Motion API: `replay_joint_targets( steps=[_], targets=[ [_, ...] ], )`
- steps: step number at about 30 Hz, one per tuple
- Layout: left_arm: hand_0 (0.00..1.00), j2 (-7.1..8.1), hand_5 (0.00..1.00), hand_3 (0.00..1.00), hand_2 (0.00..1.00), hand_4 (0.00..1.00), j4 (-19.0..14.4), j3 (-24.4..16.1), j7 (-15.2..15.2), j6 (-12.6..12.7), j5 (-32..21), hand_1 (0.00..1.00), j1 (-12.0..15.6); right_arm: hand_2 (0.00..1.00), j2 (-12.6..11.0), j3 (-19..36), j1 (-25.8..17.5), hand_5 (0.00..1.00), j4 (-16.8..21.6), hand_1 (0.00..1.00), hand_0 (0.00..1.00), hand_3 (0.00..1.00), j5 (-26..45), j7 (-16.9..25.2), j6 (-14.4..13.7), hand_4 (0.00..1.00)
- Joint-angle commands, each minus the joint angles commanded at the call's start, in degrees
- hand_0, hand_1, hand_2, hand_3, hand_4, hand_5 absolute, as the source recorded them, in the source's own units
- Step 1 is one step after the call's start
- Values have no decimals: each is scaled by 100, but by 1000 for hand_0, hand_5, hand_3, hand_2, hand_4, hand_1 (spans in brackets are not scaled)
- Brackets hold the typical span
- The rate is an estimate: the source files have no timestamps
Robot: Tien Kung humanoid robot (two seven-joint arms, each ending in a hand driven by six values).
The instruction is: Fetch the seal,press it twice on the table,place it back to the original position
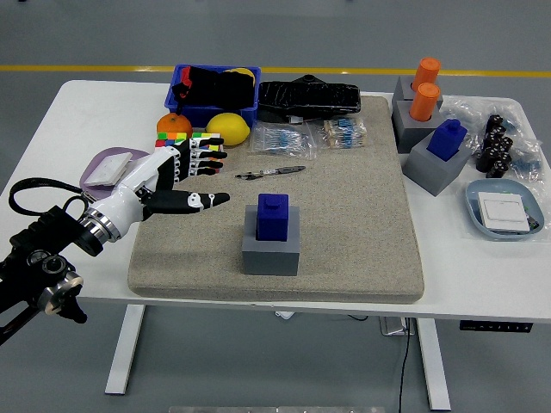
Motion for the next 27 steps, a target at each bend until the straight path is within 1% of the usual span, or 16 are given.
replay_joint_targets(
  steps=[2, 3, 8, 9, 14, 18, 20, 21, 26, 27],
  targets=[
    [806, -23, 153, 871, 835, 979, -5, 29, -7, 10, 8, 828, -5, 670, 0, -4, -1, 442, 0, 695, 783, 640, 0, 2, 1, 782],
    [804, -48, 125, 867, 832, 963, 1, 60, -16, 19, 2, 828, -10, 670, -1, -3, -3, 446, -1, 695, 784, 641, -3, 3, 0, 786],
    [804, -228, 125, 867, 832, 963, 211, 302, -101, 85, -52, 828, -68, 670, 1, -22, -5, 446, -2, 695, 784, 641, 2, 8, 5, 786],
    [807, -277, 80, 865, 834, 949, 273, 358, -132, 109, -45, 830, -79, 671, 4, -33, -1, 445, 0, 698, 784, 641, 13, 7, 9, 787],
    [807, -462, 80, 865, 834, 949, 514, 521, -240, 207, -32, 830, -128, 671, 12, -25, 4, 445, -4, 698, 784, 641, 4, 11, 11, 787],
    [807, -563, 86, 864, 834, 942, 656, 587, -312, 248, -102, 830, -155, 672, 4, -31, 3, 453, -4, 697, 788, 643, 11, 16, 10, 794],
    [807, -603, 86, 864, 834, 942, 697, 596, -342, 270, -104, 830, -151, 672, 1, -48, 8, 453, -3, 697, 788, 643, 11, 17, 14, 794],
    [809, -618, 69, 869, 832, 960, 708, 595, -353, 286, -85, 830, -148, 672, 0, -59, 10, 451, -1, 699, 785, 643, 16, 18, 16, 797],
    [809, -727, 69, 869, 832, 960, 713, 646, -432, 375, 8, 830, -126, 672, -7, -83, 7, 451, -7, 699, 785, 643, 5, 23, 18, 797],
    [809, -748, 7, 867, 830, 952, 705, 656, -440, 385, 25, 823, -117, 671, -7, -89, 6, 456, -8, 699, 788, 644, 8, 23, 18, 802]
  ],
)
